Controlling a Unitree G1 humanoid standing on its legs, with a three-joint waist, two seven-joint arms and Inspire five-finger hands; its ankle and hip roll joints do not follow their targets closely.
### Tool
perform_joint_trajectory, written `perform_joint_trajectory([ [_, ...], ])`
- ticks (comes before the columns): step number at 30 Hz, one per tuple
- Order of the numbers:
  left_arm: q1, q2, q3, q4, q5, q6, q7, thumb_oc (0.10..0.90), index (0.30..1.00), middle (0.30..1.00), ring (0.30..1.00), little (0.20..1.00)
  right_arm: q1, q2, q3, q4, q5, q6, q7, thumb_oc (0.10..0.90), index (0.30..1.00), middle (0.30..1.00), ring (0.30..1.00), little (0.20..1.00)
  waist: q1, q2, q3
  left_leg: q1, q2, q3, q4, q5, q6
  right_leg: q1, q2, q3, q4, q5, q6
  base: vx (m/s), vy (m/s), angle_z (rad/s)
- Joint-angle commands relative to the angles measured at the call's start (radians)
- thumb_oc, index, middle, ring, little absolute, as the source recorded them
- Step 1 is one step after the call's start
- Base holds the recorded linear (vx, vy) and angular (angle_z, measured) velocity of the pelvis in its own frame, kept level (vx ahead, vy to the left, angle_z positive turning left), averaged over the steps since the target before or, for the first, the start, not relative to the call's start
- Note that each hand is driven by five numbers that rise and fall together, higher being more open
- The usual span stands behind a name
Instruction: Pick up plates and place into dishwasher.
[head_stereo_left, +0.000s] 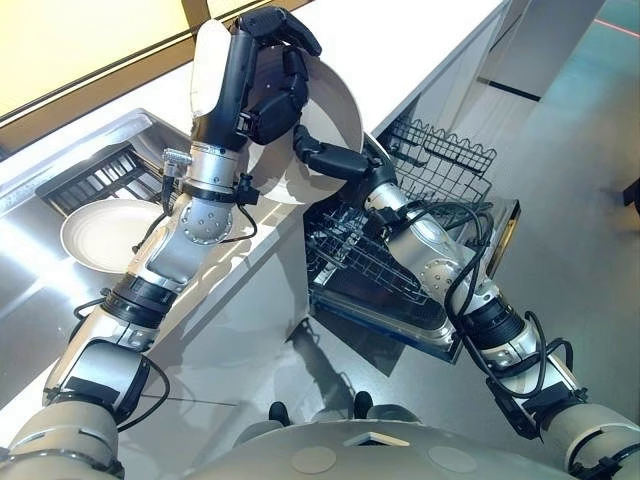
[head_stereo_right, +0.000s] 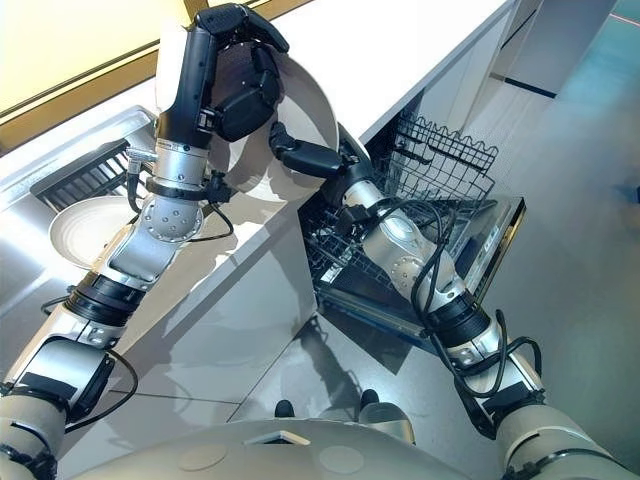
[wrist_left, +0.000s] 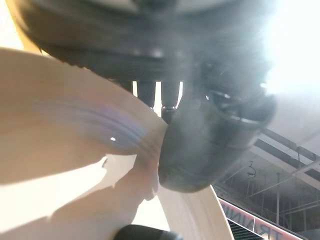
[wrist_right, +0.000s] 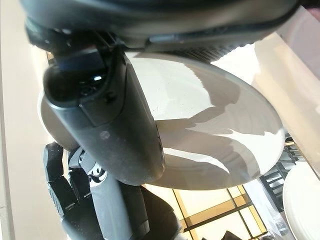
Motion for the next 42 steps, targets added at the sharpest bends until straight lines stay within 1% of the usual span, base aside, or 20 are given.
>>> perform_joint_trajectory([
  [1, -0.143, 0.076, 0.047, -0.019, -0.196, 0.004, -0.015, 0.8, 0.9, 0.9, 0.9, 0.9, -0.149, 0.027, -0.094, -0.052, -0.042, -0.161, 0.021, 0.1, 0.3, 0.3, 0.3, 0.2, 0.015, -0.006, -0.076, -0.007, -0.06, 0.048, 0.009, -0.083, 0.015, -0.024, 0.063, -0.01, 0.085, -0.095, 0.053, 0.01, -0.037, 0.05],
  [3, -0.12, 0.094, 0.088, 0.009, -0.274, 0.018, -0.028, 0.8, 0.9, 0.9, 0.9, 0.9, -0.159, 0.008, -0.135, -0.049, -0.153, -0.215, -0.026, 0.1, 0.3, 0.3, 0.3, 0.2, 0.019, -0.005, -0.074, -0.005, -0.059, 0.046, 0.01, -0.084, 0.015, -0.021, 0.063, -0.01, 0.084, -0.094, 0.052, 0.02, -0.032, 0.03],
  [4, -0.111, 0.099, 0.107, 0.019, -0.299, 0.021, -0.038, 0.8, 0.9, 0.9, 0.9, 0.9, -0.166, 0.0, -0.154, -0.047, -0.196, -0.226, -0.037, 0.1, 0.3, 0.3, 0.3, 0.2, 0.02, -0.004, -0.075, -0.004, -0.058, 0.045, 0.01, -0.085, 0.015, -0.02, 0.063, -0.01, 0.083, -0.094, 0.051, 0.03, -0.034, 0.01],
  [5, -0.097, 0.108, 0.146, 0.042, -0.349, 0.038, -0.056, 0.8, 0.9, 0.9, 0.9, 0.9, -0.183, -0.021, -0.191, -0.045, -0.291, -0.253, -0.073, 0.1, 0.3, 0.3, 0.3, 0.2, 0.022, -0.003, -0.076, -0.001, -0.057, 0.042, 0.01, -0.087, 0.016, -0.016, 0.064, -0.008, 0.082, -0.095, 0.05, 0.0, 0.0, 0.0],
  [7, -0.09, 0.118, 0.188, 0.067, -0.419, 0.053, -0.075, 0.8, 0.9, 0.9, 0.9, 0.9, -0.205, -0.049, -0.233, -0.035, -0.394, -0.269, -0.118, 0.1, 0.3, 0.3, 0.3, 0.2, 0.022, 0.001, -0.078, 0.001, -0.056, 0.04, 0.009, -0.09, 0.016, -0.014, 0.065, -0.006, 0.079, -0.095, 0.049, 0.02, -0.034, 0.01],
  [8, -0.092, 0.13, 0.218, 0.086, -0.44, 0.088, -0.08, 0.8, 0.9, 0.9, 0.9, 0.9, -0.229, -0.078, -0.263, -0.017, -0.477, -0.285, -0.166, 0.1, 0.3, 0.3, 0.3, 0.2, 0.022, 0.003, -0.081, 0.002, -0.054, 0.039, 0.009, -0.091, 0.016, -0.011, 0.065, -0.006, 0.077, -0.096, 0.048, 0.01, -0.047, 0.01],
  [10, -0.099, 0.148, 0.242, 0.11, -0.457, 0.114, -0.09, 0.8, 0.9, 0.9, 0.9, 0.9, -0.245, -0.115, -0.297, 0.007, -0.525, -0.292, -0.188, 0.1, 0.3, 0.3, 0.3, 0.2, 0.021, 0.007, -0.082, 0.004, -0.052, 0.038, 0.008, -0.092, 0.015, -0.01, 0.064, -0.009, 0.076, -0.096, 0.048, 0.0, -0.051, 0.01],
  [11, -0.109, 0.172, 0.262, 0.131, -0.471, 0.147, -0.103, 0.8, 0.9, 0.9, 0.9, 0.9, -0.258, -0.164, -0.327, 0.039, -0.579, -0.301, -0.211, 0.1, 0.3, 0.3, 0.3, 0.2, 0.021, 0.01, -0.083, 0.005, -0.05, 0.036, 0.008, -0.093, 0.015, -0.009, 0.064, -0.01, 0.077, -0.098, 0.048, 0.0, -0.06, 0.02],
  [13, -0.115, 0.202, 0.278, 0.165, -0.494, 0.168, -0.117, 0.8, 0.9, 0.9, 0.9, 0.9, -0.262, -0.227, -0.354, 0.072, -0.676, -0.294, -0.235, 0.1, 0.3, 0.3, 0.3, 0.2, 0.019, 0.013, -0.086, 0.006, -0.048, 0.034, 0.008, -0.094, 0.014, -0.009, 0.064, -0.011, 0.078, -0.1, 0.048, 0.0, -0.075, 0.04],
  [15, -0.106, 0.241, 0.306, 0.21, -0.508, 0.18, -0.138, 0.8, 0.9, 0.9, 0.9, 0.9, -0.252, -0.327, -0.386, 0.143, -0.771, -0.291, -0.25, 0.1, 0.3, 0.3, 0.3, 0.2, 0.018, 0.015, -0.088, 0.008, -0.044, 0.031, 0.009, -0.095, 0.011, -0.008, 0.063, -0.013, 0.083, -0.105, 0.049, 0.02, -0.092, 0.07],
  [17, -0.086, 0.277, 0.337, 0.25, -0.505, 0.181, -0.163, 0.8, 0.9, 0.9, 0.9, 0.9, -0.229, -0.418, -0.413, 0.232, -0.783, -0.291, -0.23, 0.1, 0.3, 0.3, 0.3, 0.2, 0.02, 0.017, -0.091, 0.008, -0.04, 0.028, 0.009, -0.096, 0.009, -0.009, 0.063, -0.015, 0.088, -0.112, 0.05, 0.04, -0.106, 0.03],
  [19, -0.036, 0.32, 0.39, 0.295, -0.484, 0.172, -0.192, 0.8, 0.9, 0.9, 0.9, 0.9, -0.171, -0.501, -0.452, 0.334, -0.748, -0.278, -0.188, 0.1, 0.3, 0.3, 0.3, 0.2, 0.021, 0.017, -0.092, 0.006, -0.034, 0.024, 0.01, -0.094, 0.005, -0.008, 0.065, -0.013, 0.096, -0.121, 0.047, 0.1, -0.165, 0.0],
  [20, -0.018, 0.332, 0.407, 0.303, -0.481, 0.168, -0.198, 0.8, 0.9, 0.9, 0.9, 0.9, -0.147, -0.516, -0.469, 0.363, -0.737, -0.283, -0.17, 0.1, 0.3, 0.3, 0.3, 0.2, 0.021, 0.019, -0.091, 0.006, -0.031, 0.023, 0.01, -0.094, 0.005, -0.007, 0.066, -0.012, 0.099, -0.125, 0.046, 0.1, -0.145, -0.02],
  [23, 0.04, 0.357, 0.46, 0.354, -0.475, 0.143, -0.23, 0.8, 0.9, 0.9, 0.9, 0.9, -0.078, -0.544, -0.503, 0.471, -0.691, -0.294, -0.099, 0.1, 0.3, 0.3, 0.3, 0.2, 0.025, 0.021, -0.086, 0.009, -0.02, 0.017, 0.014, -0.094, 0.003, -0.007, 0.067, -0.011, 0.122, -0.142, 0.039, 0.12, -0.165, -0.04],
  [27, 0.063, 0.398, 0.489, 0.409, -0.489, 0.128, -0.269, 0.8, 0.9, 0.9, 0.9, 0.9, -0.044, -0.569, -0.489, 0.58, -0.668, -0.321, -0.04, 0.1, 0.3, 0.3, 0.3, 0.2, 0.028, 0.029, -0.074, 0.005, -0.004, 0.007, 0.033, -0.096, -0.001, -0.015, 0.069, -0.014, 0.176, -0.175, 0.029, 0.17, -0.182, 0.02],
  [31, 0.059, 0.449, 0.511, 0.455, -0.592, 0.135, -0.352, 0.8, 0.9, 0.9, 0.9, 0.9, -0.014, -0.61, -0.466, 0.69, -0.668, -0.362, 0.049, 0.1, 0.3, 0.3, 0.3, 0.2, 0.034, 0.04, -0.047, -0.021, 0.017, -0.022, 0.085, -0.107, -0.006, -0.041, 0.065, -0.013, 0.268, -0.226, 0.011, 0.23, -0.198, 0.15],
  [35, 0.059, 0.481, 0.533, 0.479, -0.643, 0.147, -0.379, 0.8, 0.9, 0.9, 0.9, 0.9, 0.0, -0.633, -0.438, 0.737, -0.676, -0.416, 0.095, 0.1, 0.3, 0.3, 0.3, 0.2, 0.039, 0.047, -0.021, -0.05, 0.024, -0.045, 0.119, -0.107, -0.017, -0.055, 0.059, -0.02, 0.301, -0.246, -0.01, 0.17, -0.136, 0.19],
  [37, 0.062, 0.495, 0.546, 0.497, -0.652, 0.129, -0.379, 0.8, 0.9, 0.9, 0.9, 0.9, -0.005, -0.649, -0.424, 0.751, -0.669, -0.433, 0.122, 0.1, 0.3, 0.3, 0.3, 0.2, 0.044, 0.052, -0.001, -0.076, 0.027, -0.058, 0.14, -0.104, -0.026, -0.068, 0.056, -0.024, 0.317, -0.254, -0.02, 0.09, -0.094, 0.2],
  [39, 0.055, 0.509, 0.555, 0.505, -0.649, 0.123, -0.379, 0.8, 0.9, 0.9, 0.9, 0.9, -0.021, -0.656, -0.401, 0.762, -0.68, -0.441, 0.16, 0.1, 0.3, 0.3, 0.3, 0.2, 0.052, 0.059, 0.019, -0.106, 0.032, -0.074, 0.158, -0.099, -0.034, -0.087, 0.054, -0.031, 0.337, -0.265, -0.03, 0.07, -0.113, 0.2],
  [42, 0.042, 0.527, 0.556, 0.507, -0.656, 0.123, -0.385, 0.8, 0.9, 0.9, 0.9, 0.9, -0.043, -0.665, -0.358, 0.767, -0.688, -0.423, 0.2, 0.1, 0.3, 0.3, 0.3, 0.2, 0.065, 0.063, 0.045, -0.14, 0.037, -0.089, 0.176, -0.092, -0.043, -0.11, 0.054, -0.038, 0.357, -0.273, -0.041, 0.02, -0.1, 0.16],
])
